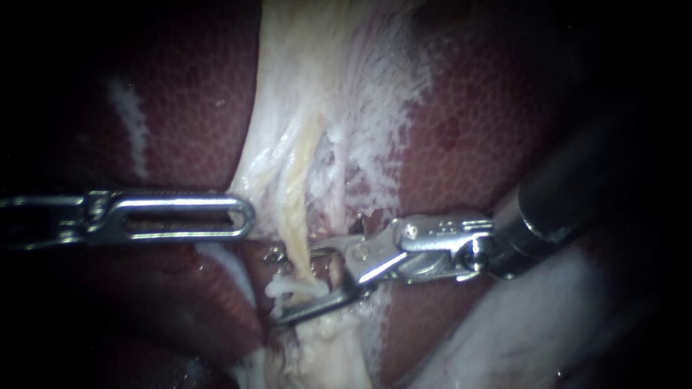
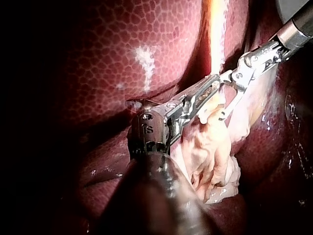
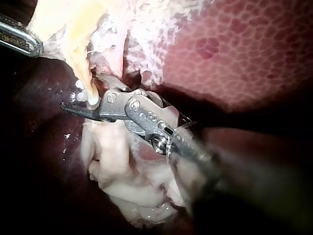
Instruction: Going back second clip left tube
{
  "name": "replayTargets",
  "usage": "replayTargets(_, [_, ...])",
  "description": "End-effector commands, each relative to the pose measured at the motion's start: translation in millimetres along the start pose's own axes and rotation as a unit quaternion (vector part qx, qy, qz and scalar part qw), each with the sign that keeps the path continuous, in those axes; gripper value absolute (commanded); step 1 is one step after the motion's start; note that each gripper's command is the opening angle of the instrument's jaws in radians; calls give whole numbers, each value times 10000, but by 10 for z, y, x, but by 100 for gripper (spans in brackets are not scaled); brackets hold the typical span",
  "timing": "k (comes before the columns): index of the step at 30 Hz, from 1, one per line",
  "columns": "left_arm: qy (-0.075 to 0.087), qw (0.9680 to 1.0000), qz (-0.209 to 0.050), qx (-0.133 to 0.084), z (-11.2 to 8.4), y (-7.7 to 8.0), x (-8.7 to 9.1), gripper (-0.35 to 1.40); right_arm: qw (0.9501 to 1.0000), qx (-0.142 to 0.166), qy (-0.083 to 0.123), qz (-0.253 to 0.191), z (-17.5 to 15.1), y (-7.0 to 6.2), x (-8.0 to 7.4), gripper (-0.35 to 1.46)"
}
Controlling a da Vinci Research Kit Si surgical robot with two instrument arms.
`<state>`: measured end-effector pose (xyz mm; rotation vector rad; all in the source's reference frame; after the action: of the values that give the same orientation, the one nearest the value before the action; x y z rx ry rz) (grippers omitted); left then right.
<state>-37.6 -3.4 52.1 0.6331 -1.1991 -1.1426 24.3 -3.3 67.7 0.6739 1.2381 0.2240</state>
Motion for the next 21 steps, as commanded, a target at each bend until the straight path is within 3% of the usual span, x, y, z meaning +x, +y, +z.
replayTargets(1, [0, 10000, 0, 2, 0, 0, 0, -35, 10000, -1, 0, -1, -4, -2, -1, 60])
replayTargets(9, [2, 10000, 1, 5, 0, 2, 0, -35, 9999, -65, 8, 83, -59, -16, 0, 60])
replayTargets(21, [0, 10000, 6, 3, 1, 3, 1, -35, 9991, -409, 70, -120, -160, -24, 44, 60])
